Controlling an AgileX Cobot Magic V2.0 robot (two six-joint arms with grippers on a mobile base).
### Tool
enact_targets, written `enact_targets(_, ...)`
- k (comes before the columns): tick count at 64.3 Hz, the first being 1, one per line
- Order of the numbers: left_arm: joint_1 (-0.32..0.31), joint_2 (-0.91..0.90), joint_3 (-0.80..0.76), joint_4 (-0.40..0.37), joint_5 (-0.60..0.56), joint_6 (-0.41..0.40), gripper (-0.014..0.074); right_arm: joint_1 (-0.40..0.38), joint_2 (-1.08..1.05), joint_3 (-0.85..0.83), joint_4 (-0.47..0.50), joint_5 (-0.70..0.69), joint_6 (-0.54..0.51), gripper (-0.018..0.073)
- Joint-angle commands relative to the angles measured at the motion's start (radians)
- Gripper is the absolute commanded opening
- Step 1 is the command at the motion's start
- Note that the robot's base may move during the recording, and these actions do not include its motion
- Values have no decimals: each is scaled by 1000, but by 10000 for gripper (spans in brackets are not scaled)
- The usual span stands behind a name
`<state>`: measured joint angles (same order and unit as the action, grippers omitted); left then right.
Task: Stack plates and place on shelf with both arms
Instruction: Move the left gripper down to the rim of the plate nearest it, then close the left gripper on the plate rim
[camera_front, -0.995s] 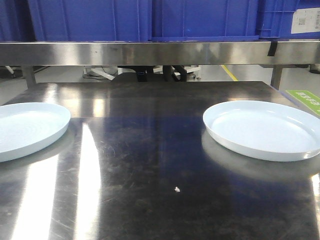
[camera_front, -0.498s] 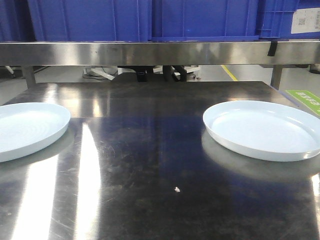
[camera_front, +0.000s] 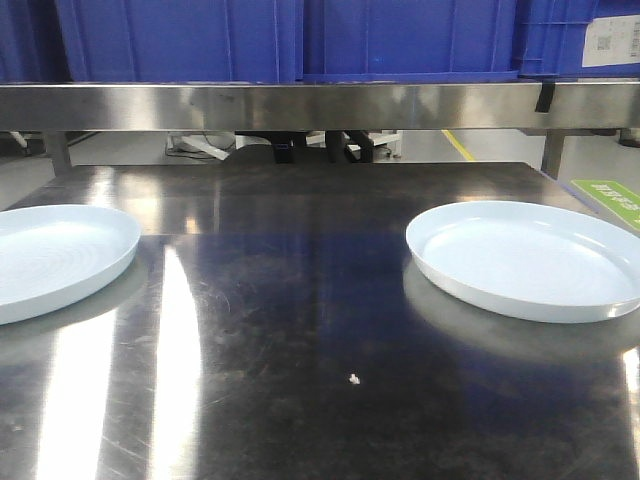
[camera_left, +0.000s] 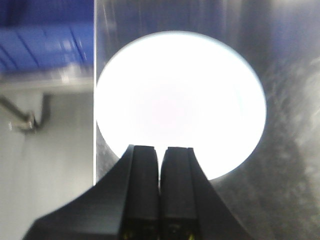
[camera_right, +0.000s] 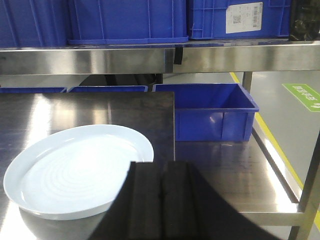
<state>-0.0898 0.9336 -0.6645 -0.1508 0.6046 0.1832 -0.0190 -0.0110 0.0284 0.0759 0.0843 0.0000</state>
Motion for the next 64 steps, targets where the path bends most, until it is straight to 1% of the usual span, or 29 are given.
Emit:
enact_targets(1, -8, 83, -77, -19, -38, 2, 80, -4, -19, 1, -9, -96, -5, 57)
enact_targets(10, -6, 210, -159, -19, 5, 2, 80, -4, -19, 1, -9, -96, -5, 57)
enact_targets(21, 56, 368, -290, -19, 112, 2, 80, -4, -19, 1, -9, -96, -5, 57)
enact_targets(30, 98, 461, -385, -17, 193, 2, 80, -4, -19, 1, -9, -96, -5, 57)
enact_targets(44, 142, 598, -514, 4, 318, 2, 80, -4, -19, 1, -9, -96, -5, 57)
enact_targets(49, 154, 641, -545, 17, 346, 2, 80, -4, -19, 1, -9, -96, -5, 57)
enact_targets(60, 177, 709, -609, 22, 360, 2, 84, -4, -19, 1, -9, -96, -5, 57)
enact_targets(64, 179, 741, -632, 22, 392, 2, 112, -4, -19, 1, -9, -96, -5, 57)
